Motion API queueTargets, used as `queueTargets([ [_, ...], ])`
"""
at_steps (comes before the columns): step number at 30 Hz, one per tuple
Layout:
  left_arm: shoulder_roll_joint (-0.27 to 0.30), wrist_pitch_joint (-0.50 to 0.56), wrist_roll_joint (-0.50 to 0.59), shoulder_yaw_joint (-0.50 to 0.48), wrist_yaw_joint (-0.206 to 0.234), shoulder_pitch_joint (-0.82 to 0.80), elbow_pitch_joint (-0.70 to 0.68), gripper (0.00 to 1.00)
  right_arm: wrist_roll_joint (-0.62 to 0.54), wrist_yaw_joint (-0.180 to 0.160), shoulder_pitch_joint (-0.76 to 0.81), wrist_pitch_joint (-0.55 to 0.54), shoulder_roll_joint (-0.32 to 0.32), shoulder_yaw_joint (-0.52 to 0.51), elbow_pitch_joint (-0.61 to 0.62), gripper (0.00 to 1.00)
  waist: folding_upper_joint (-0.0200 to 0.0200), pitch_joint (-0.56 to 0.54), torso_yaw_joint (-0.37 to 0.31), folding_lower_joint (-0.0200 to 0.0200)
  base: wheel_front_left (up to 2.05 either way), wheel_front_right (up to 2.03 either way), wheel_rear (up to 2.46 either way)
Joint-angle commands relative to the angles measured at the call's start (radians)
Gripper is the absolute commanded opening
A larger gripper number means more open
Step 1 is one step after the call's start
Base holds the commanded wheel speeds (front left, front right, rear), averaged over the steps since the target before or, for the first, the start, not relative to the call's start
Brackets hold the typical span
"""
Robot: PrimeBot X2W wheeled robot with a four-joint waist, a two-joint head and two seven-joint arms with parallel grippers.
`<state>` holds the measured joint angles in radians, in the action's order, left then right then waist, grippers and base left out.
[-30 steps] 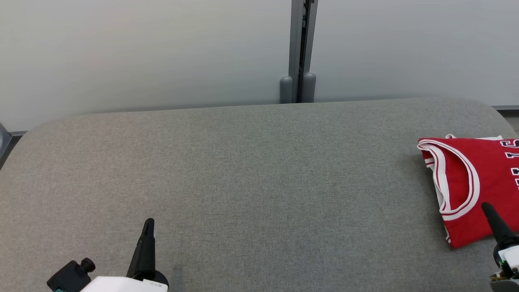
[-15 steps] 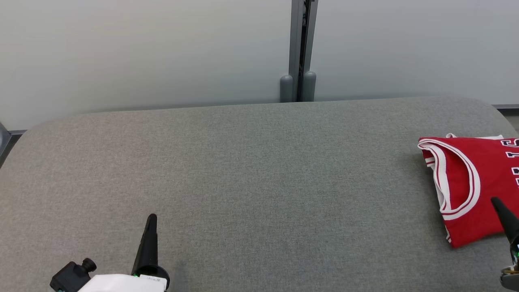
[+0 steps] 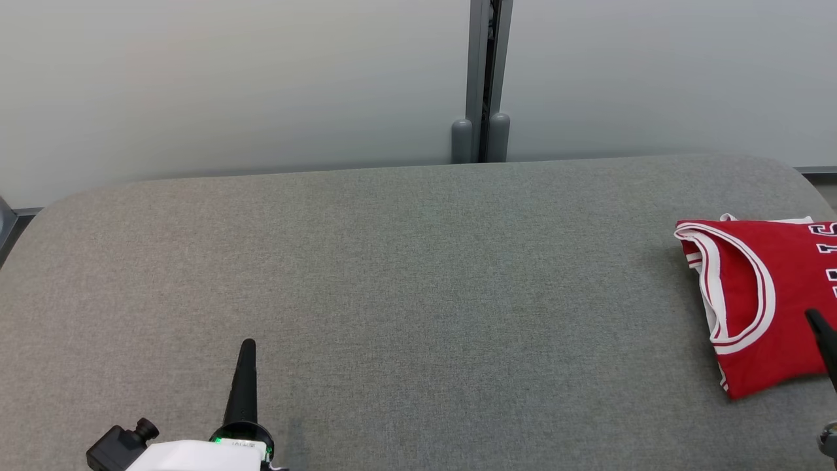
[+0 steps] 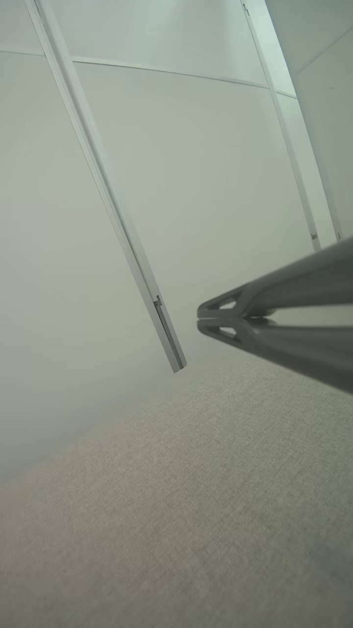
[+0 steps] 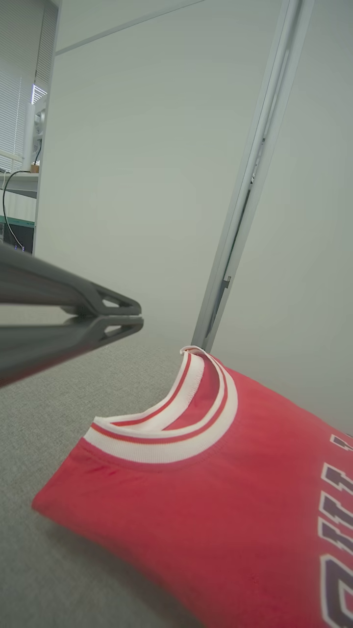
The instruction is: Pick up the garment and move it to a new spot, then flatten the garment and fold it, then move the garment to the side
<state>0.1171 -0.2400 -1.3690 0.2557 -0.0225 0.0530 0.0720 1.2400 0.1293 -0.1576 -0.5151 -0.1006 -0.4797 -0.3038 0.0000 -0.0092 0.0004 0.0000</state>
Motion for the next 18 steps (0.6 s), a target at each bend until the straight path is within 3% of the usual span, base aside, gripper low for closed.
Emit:
queueTargets([
  [1,0.002,-0.005,-0.018,-0.008,-0.011,-0.026,-0.005,0.0,0.024,0.002,-0.02,-0.01,-0.012,-0.013,-0.002,0.0,0.0,0.0,0.0,0.0,0.0,0.0,0.0],
  [18,-0.028,-0.014,-0.119,-0.013,-0.045,-0.03,-0.001,0.0,0.148,0.002,-0.049,-0.064,-0.022,-0.06,-0.047,0.0,0.0,0.005,0.0,0.0,0.0,0.0,0.0],
])
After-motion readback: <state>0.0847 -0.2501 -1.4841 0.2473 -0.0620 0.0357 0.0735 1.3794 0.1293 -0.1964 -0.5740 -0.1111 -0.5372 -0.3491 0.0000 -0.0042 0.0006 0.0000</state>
